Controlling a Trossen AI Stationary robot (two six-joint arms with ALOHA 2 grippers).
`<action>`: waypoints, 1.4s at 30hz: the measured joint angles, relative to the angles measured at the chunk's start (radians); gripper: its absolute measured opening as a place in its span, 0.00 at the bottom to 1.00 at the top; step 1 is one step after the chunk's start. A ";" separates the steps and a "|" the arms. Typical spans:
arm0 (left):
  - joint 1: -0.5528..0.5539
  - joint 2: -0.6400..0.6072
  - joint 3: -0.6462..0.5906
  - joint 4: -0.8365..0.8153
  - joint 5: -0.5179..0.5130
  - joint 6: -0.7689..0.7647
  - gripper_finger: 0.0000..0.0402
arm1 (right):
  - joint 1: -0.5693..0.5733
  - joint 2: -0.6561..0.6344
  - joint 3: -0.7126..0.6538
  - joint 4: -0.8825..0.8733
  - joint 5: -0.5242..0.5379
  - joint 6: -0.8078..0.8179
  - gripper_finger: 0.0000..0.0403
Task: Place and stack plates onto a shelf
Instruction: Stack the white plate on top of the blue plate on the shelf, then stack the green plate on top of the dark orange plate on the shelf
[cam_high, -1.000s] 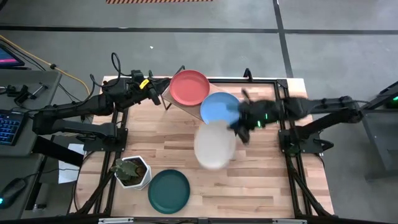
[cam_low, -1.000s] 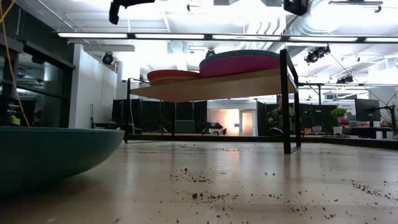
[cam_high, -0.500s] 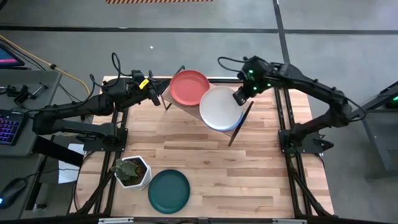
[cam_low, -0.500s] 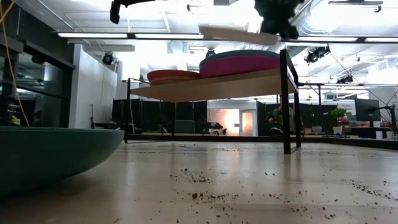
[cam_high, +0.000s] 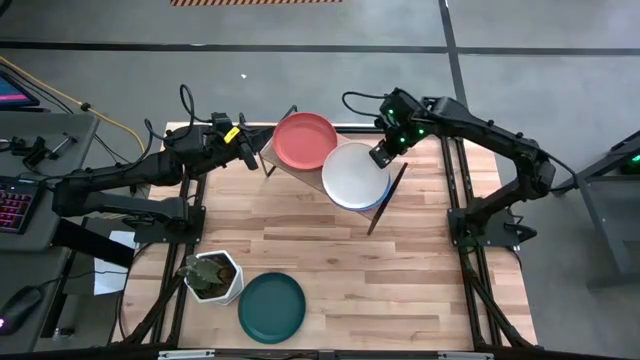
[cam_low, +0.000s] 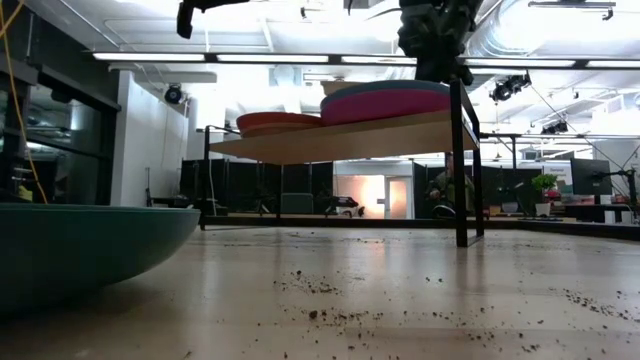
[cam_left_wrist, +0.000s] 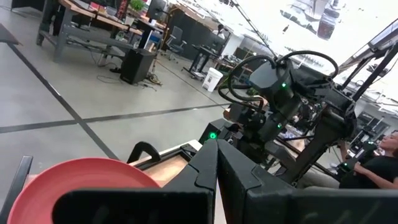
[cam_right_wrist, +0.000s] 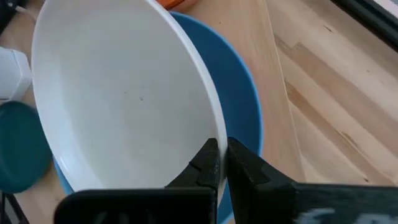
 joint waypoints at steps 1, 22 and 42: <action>0.000 0.000 0.000 0.000 0.000 0.000 0.00 | 0.000 0.000 0.000 0.000 -0.001 -0.009 0.00; 0.000 0.000 0.000 -0.030 -0.023 0.002 0.00 | 0.000 -0.013 0.024 -0.011 -0.078 -0.133 0.47; -0.016 0.002 0.000 -0.016 0.270 0.134 0.00 | 0.273 -0.676 -0.661 0.865 0.025 0.182 0.47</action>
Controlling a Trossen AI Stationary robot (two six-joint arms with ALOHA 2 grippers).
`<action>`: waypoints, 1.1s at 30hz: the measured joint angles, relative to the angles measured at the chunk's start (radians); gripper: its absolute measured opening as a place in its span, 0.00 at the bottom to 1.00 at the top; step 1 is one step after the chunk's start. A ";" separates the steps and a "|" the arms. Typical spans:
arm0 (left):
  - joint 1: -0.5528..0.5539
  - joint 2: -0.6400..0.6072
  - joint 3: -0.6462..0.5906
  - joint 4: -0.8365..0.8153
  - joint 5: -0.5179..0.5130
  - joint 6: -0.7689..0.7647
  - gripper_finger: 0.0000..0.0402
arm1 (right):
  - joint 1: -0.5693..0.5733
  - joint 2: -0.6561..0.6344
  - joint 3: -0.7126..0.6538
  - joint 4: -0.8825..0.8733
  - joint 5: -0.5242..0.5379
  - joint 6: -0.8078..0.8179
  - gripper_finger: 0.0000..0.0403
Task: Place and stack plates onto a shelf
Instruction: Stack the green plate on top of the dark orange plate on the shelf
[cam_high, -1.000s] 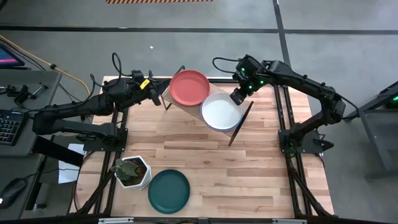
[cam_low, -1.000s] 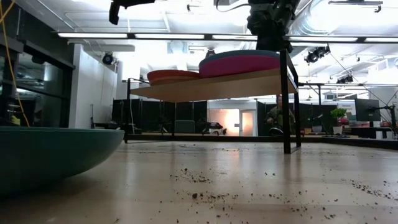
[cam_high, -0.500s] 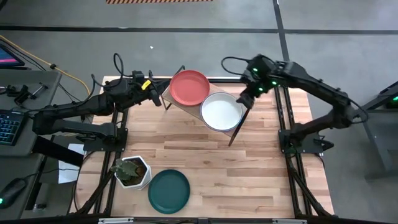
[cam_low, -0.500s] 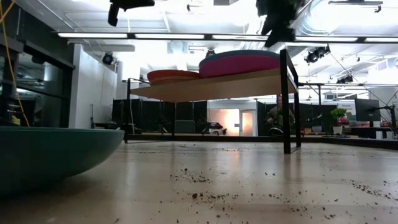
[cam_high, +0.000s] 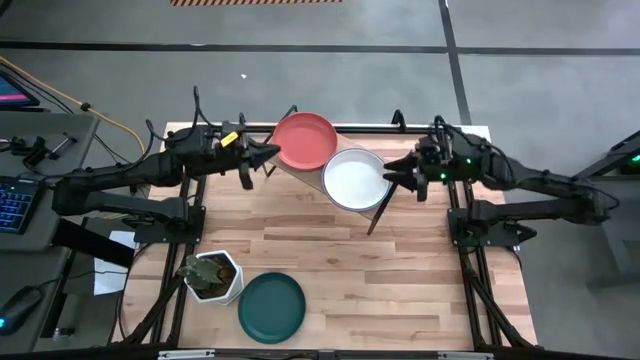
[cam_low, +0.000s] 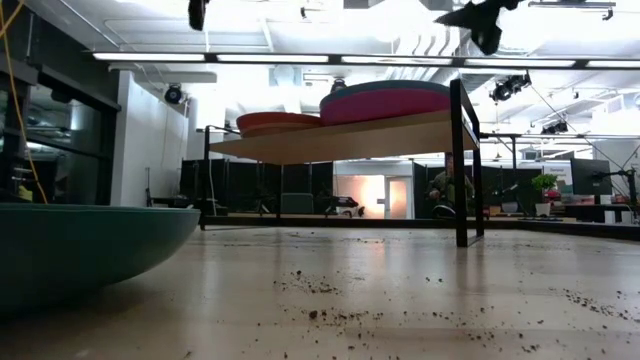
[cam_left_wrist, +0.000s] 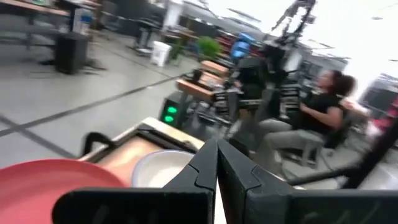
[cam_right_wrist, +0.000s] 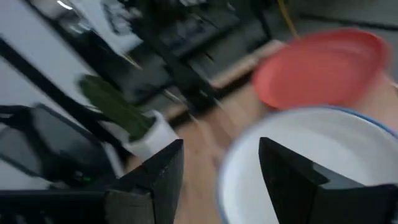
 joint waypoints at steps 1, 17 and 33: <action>-0.013 0.004 0.000 0.005 0.008 0.000 0.00 | 0.017 -0.010 -0.033 0.067 0.000 0.006 0.47; -0.124 0.216 0.166 -0.211 0.024 0.014 0.06 | 0.061 0.012 -0.064 0.190 0.018 -0.026 0.47; -0.442 0.674 0.441 -0.921 0.131 0.384 0.39 | 0.061 0.012 -0.063 0.153 0.017 -0.024 0.47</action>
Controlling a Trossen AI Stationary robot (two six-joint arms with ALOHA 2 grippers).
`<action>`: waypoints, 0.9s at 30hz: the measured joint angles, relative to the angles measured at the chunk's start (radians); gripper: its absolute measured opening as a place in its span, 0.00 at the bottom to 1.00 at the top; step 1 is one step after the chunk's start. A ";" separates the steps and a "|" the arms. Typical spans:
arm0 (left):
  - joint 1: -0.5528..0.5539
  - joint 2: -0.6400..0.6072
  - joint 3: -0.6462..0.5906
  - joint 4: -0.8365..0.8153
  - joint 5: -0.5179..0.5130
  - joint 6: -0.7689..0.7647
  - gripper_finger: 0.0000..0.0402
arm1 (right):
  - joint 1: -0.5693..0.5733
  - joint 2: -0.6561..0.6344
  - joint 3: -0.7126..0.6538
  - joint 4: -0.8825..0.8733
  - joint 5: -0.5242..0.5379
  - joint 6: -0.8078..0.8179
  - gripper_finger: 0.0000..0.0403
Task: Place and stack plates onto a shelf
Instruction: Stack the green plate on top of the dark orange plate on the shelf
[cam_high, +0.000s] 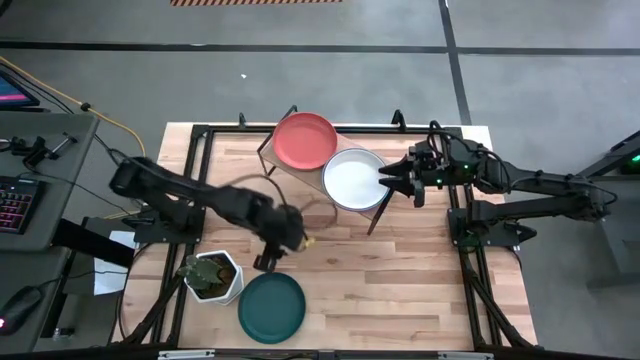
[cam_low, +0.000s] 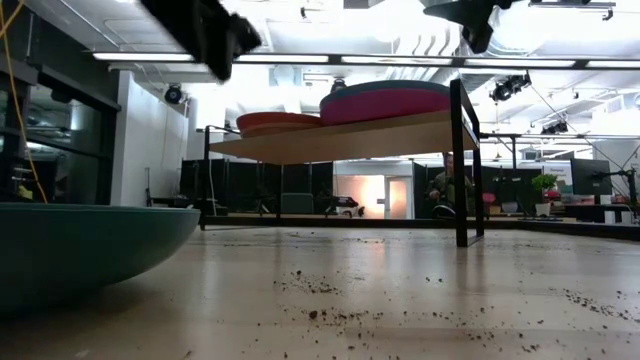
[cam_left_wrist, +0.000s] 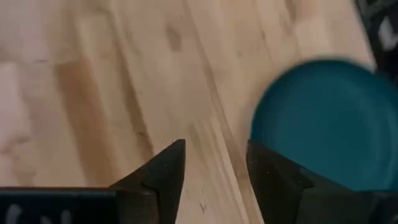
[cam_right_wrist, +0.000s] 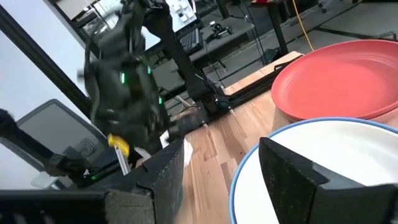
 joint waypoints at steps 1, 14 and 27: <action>-0.013 0.027 0.000 0.001 0.000 0.014 0.40 | 0.000 0.000 0.000 -0.002 0.000 0.000 0.47; -0.089 0.306 0.000 0.042 0.164 0.128 0.42 | 0.000 0.000 0.000 -0.051 -0.003 0.001 0.47; -0.100 0.418 0.000 0.066 0.129 0.087 0.42 | 0.000 0.000 0.000 -0.103 -0.003 0.001 0.47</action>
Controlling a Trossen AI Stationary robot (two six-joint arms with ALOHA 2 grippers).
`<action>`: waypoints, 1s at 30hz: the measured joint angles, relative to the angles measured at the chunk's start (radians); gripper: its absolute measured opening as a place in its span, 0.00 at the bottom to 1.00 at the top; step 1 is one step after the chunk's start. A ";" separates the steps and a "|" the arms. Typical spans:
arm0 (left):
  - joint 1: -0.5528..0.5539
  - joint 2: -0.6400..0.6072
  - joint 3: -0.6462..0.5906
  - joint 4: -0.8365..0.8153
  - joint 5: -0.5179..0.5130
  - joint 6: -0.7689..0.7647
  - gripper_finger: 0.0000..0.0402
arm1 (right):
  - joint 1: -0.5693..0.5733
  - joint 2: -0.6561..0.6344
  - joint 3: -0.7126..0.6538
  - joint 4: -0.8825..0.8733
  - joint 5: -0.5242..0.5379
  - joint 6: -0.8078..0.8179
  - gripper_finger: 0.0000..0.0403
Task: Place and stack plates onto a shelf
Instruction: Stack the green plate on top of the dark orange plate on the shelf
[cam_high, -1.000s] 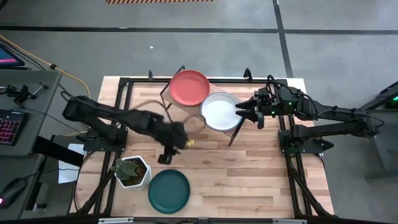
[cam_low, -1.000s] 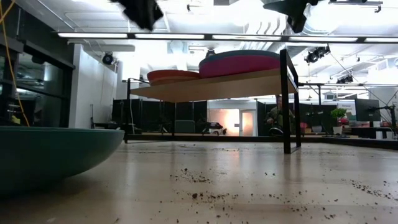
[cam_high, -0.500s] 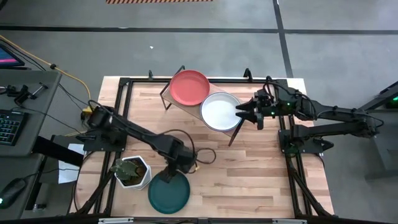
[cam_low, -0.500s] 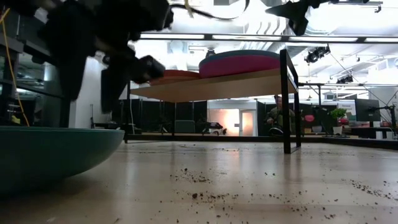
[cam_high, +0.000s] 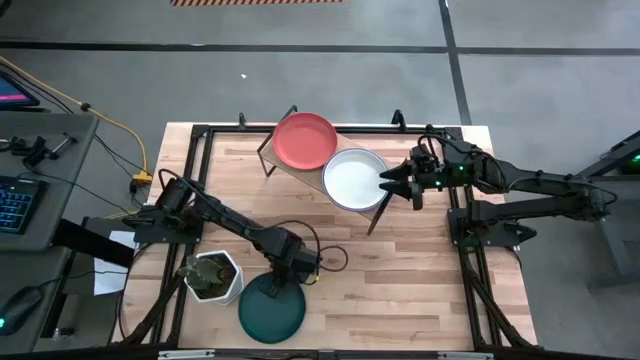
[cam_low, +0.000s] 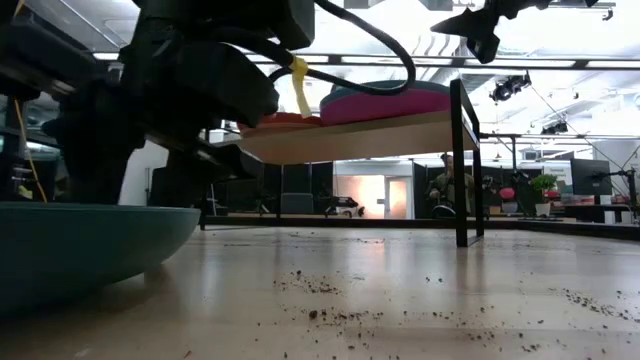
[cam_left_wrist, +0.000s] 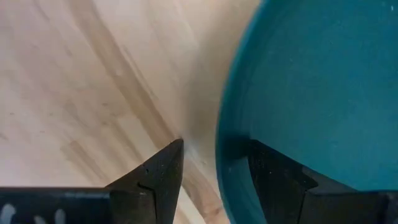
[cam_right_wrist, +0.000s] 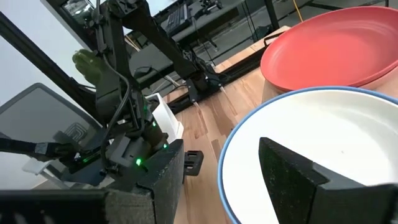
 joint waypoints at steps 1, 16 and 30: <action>0.001 0.002 0.000 0.007 0.000 -0.005 0.41 | 0.000 0.000 0.000 -0.001 0.000 0.000 0.47; 0.080 -0.109 0.000 -0.059 0.057 0.013 0.01 | 0.000 0.000 0.000 -0.007 0.003 0.000 0.47; 0.435 -0.632 0.063 0.070 -0.157 -0.139 0.00 | 0.000 0.001 0.000 -0.019 0.049 0.000 0.47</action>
